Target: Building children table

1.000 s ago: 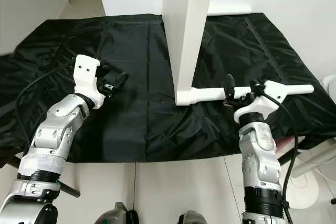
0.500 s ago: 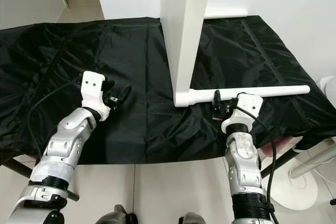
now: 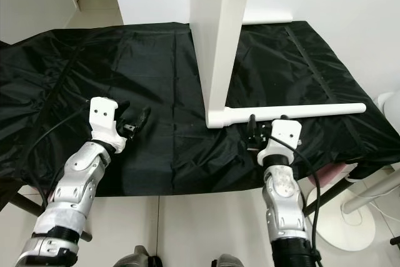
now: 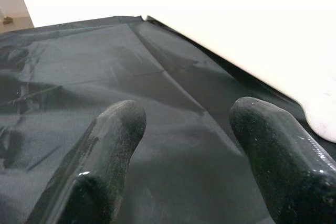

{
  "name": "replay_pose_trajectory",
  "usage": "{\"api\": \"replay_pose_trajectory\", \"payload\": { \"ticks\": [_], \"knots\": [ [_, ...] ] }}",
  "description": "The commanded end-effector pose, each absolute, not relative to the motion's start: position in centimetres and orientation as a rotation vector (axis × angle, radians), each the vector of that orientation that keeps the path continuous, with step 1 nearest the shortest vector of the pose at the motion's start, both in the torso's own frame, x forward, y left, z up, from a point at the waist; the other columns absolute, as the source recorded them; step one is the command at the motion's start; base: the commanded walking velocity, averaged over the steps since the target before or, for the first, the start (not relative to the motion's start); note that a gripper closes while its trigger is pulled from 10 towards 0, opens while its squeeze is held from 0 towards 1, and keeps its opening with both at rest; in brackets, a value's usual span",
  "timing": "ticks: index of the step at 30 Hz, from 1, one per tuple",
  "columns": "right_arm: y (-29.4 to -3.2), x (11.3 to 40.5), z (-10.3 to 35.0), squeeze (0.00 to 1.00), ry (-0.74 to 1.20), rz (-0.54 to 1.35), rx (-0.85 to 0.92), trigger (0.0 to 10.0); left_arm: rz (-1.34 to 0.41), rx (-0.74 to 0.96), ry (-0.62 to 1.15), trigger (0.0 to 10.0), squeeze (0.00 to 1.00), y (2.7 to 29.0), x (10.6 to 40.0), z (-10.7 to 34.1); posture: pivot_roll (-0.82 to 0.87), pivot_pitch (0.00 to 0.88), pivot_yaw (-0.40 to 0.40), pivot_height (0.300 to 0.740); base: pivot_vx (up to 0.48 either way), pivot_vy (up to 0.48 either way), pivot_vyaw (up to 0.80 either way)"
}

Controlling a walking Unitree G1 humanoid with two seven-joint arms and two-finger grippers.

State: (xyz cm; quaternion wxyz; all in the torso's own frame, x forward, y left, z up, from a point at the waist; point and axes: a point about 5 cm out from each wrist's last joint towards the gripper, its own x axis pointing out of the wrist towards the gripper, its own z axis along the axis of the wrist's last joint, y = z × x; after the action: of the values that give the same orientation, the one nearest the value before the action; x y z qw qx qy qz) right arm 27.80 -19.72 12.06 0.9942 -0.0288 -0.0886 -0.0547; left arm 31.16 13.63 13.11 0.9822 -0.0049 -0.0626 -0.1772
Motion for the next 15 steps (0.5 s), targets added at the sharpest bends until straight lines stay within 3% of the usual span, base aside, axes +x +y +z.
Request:
{"api": "replay_pose_trajectory", "payload": {
  "ticks": [1, 15],
  "knots": [
    [-19.79, 27.53, 11.73, 0.00, -0.178, -0.123, -0.051, 10.0, -0.322, -0.013, -0.144, 10.0, 0.00, 13.88, 30.94, 13.15, -0.14, 0.000, 0.044, 0.740, 0.000, 0.000, 0.00],
    [-19.33, 27.26, 11.68, 0.00, -0.193, -0.095, -0.076, 10.0, -0.350, -0.025, -0.167, 10.0, 0.00, 13.52, 30.30, 13.03, -0.12, 0.000, 0.040, 0.740, 0.000, 0.000, 0.00]
  ]
}}
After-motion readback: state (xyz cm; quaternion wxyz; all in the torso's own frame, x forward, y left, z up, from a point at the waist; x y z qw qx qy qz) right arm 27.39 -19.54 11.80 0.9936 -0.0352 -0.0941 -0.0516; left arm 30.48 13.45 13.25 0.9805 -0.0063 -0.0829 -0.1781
